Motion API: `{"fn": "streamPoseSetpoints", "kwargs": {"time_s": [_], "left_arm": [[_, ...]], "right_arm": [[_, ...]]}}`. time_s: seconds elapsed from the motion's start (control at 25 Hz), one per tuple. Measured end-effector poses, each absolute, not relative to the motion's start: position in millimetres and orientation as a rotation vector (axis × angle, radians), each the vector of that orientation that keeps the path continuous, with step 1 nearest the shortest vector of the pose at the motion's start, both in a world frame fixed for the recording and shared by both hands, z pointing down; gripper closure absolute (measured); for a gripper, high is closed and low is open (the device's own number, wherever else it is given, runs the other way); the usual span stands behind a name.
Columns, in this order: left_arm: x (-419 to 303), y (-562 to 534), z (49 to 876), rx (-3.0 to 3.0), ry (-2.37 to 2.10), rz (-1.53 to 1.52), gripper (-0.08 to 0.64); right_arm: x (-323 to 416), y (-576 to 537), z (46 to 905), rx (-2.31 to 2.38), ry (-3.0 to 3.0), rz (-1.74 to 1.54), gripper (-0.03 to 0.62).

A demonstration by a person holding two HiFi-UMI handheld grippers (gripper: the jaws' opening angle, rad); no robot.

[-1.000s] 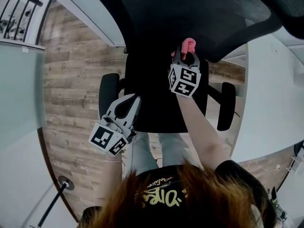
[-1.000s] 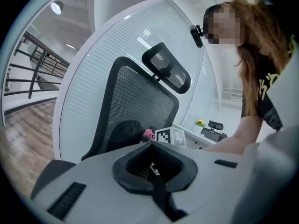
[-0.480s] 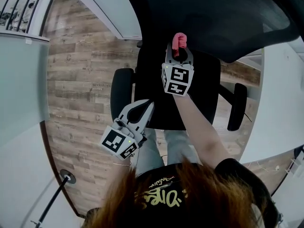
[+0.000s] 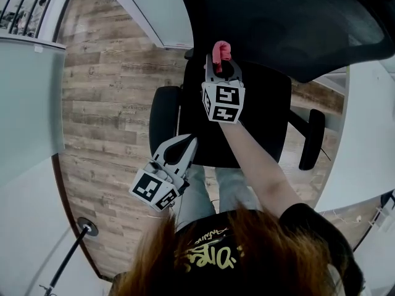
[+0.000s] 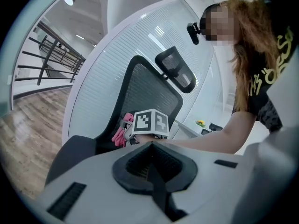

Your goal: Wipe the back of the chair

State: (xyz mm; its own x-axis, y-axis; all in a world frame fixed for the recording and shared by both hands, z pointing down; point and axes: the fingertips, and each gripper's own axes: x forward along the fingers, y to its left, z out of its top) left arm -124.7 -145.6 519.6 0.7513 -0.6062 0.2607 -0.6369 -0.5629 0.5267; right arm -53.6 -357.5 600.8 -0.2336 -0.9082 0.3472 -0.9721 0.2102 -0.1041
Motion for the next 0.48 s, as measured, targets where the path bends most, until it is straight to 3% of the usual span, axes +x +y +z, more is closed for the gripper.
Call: {"fn": "streamPoseSetpoints", "kwargs": {"time_s": [0.48], "left_arm": [[-125.9,-143.6,520.7,2.316,-0.972,0.057,0.568]], "right_arm": [[-102.6,-354.1,609.1,1.552,-2.405,0.494,0.526]]}}
